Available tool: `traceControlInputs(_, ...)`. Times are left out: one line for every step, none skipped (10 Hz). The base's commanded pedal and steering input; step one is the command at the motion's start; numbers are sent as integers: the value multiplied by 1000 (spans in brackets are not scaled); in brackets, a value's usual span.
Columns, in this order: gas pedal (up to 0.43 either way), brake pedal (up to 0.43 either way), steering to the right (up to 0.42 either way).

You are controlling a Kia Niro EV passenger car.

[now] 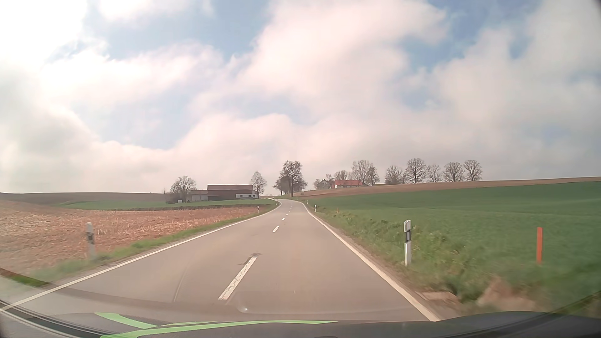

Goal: Follow the waypoints while adhering to traffic rules and regulations

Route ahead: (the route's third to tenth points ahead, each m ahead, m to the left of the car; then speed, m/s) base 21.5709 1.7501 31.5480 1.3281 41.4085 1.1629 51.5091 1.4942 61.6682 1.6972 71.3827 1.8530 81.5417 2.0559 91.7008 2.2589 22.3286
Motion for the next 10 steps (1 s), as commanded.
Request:
traceControlInputs(370,0,3)
traceControlInputs(378,0,3)
traceControlInputs(378,0,2)
traceControlInputs(378,0,1)
traceControlInputs(378,0,0)
traceControlInputs(378,0,0)
traceControlInputs(378,0,0)
traceControlInputs(378,0,-1)
traceControlInputs(378,0,-1)
traceControlInputs(378,0,-1)
